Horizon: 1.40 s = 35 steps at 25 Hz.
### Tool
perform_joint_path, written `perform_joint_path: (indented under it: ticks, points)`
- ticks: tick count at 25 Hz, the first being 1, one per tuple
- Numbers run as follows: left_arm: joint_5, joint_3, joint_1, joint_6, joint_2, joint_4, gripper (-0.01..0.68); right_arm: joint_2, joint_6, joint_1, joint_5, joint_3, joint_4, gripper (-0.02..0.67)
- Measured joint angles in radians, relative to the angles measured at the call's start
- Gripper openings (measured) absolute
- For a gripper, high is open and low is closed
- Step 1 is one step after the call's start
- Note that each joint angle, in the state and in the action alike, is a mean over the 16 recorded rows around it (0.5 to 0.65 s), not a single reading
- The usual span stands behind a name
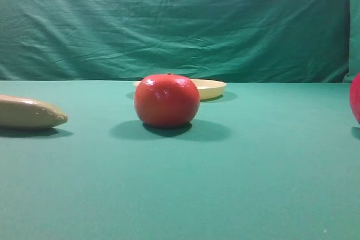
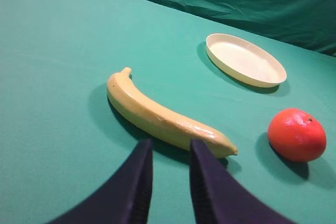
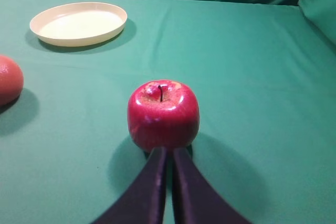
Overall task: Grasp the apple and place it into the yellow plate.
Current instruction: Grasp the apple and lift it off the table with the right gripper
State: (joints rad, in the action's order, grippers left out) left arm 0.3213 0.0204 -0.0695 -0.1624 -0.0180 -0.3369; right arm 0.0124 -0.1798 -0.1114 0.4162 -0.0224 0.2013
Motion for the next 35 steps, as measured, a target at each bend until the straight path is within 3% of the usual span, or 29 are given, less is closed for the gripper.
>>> perform_joint_path:
  ticks: [22,35]
  points:
    - [0.0,0.0,0.0,0.0,0.0,0.0,0.157,0.0,0.003,0.0,-0.001,0.0,0.017,0.0]
    - [0.0,0.0,0.0,0.0,0.0,0.0,0.157,0.0,0.062,0.0,-0.038,-0.004,0.432,0.0]
